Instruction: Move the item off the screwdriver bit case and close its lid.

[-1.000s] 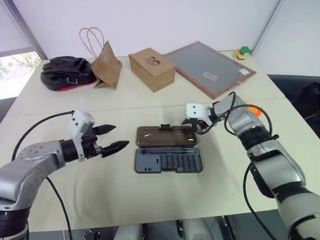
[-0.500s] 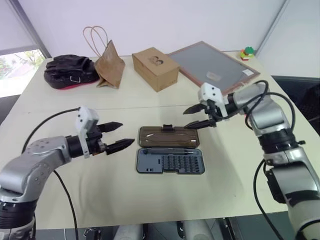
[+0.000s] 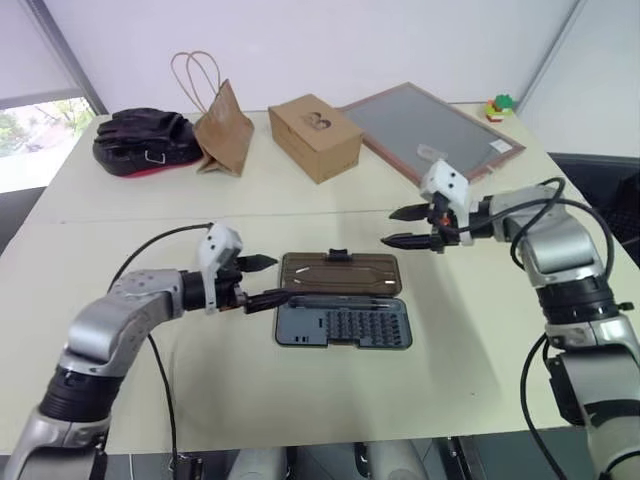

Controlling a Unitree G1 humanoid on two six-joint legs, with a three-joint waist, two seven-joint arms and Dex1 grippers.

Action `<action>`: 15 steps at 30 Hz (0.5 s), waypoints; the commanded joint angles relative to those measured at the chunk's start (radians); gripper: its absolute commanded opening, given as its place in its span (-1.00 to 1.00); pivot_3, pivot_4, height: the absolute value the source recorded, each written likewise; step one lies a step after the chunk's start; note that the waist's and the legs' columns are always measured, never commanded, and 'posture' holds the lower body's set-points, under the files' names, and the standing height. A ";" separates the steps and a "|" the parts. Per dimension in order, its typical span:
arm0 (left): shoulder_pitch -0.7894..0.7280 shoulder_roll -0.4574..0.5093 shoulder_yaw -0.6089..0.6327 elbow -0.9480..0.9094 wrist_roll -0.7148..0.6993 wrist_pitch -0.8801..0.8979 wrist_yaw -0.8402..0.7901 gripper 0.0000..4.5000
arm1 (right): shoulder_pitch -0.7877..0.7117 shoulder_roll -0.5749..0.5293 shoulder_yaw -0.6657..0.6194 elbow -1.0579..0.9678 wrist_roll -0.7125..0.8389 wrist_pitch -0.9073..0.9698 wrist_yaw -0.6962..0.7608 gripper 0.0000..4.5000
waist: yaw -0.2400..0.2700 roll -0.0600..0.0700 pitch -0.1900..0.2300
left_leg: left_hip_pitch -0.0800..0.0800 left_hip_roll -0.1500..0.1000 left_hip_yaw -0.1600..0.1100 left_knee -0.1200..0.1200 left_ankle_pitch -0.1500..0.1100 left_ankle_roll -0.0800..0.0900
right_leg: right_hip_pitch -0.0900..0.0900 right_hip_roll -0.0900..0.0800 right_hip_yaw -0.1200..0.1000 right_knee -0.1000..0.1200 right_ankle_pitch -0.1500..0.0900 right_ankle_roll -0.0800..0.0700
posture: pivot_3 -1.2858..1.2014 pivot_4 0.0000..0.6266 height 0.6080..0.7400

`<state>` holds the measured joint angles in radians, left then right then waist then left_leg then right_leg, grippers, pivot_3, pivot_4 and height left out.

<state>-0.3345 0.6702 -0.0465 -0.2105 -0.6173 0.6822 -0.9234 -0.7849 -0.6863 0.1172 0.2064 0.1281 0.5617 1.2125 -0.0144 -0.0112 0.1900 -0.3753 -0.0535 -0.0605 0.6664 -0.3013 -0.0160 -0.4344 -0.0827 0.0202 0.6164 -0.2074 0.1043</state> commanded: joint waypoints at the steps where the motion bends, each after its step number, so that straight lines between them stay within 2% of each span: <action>1: -0.030 -0.007 -0.010 -0.003 0.017 -0.027 -0.030 0.14 | -0.003 -0.021 -0.025 -0.046 0.023 0.001 -0.017 0.34 | -0.001 0.000 0.000 | 0.000 0.000 0.000 0.000 0.000 0.000 | 0.000 0.000 0.000 0.000 0.000 0.000 | 0.03 -0.52 1.00; 4: -0.046 -0.010 -0.013 0.002 0.023 -0.025 -0.041 -0.58 | 0.000 -0.030 -0.024 -0.053 0.027 0.004 -0.025 0.34 | -0.001 0.000 0.000 | 0.000 0.000 0.000 0.000 0.000 0.000 | 0.000 0.000 0.000 0.000 0.000 0.000 | 0.03 -0.52 1.00; 6: -0.051 -0.002 -0.011 -0.007 0.024 -0.023 -0.055 -0.99 | 0.001 -0.034 -0.021 -0.053 0.029 0.002 -0.029 0.34 | -0.001 0.000 0.000 | 0.000 0.000 0.000 0.000 0.000 0.000 | 0.000 0.000 0.000 0.000 0.000 0.000 | 0.03 -0.52 1.00; 15: 0.030 0.122 -0.123 -0.123 0.119 -0.072 -0.163 -0.99 | -0.006 -0.029 0.027 0.004 -0.005 -0.066 -0.032 0.34 | -0.004 0.000 0.000 | 0.000 0.000 0.001 0.000 0.000 0.000 | 0.000 0.000 0.000 0.000 0.000 0.000 | 0.03 -0.52 1.00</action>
<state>-0.3129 0.7822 -0.1541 -0.3030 -0.5209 0.6407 -1.0675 -0.7772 -0.7141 0.1422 0.2085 0.1318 0.5262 1.1834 -0.0188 -0.0111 0.1901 -0.3750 -0.0532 -0.0600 0.6662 -0.3016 -0.0155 -0.4344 -0.0824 0.0206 0.6161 -0.2074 0.1043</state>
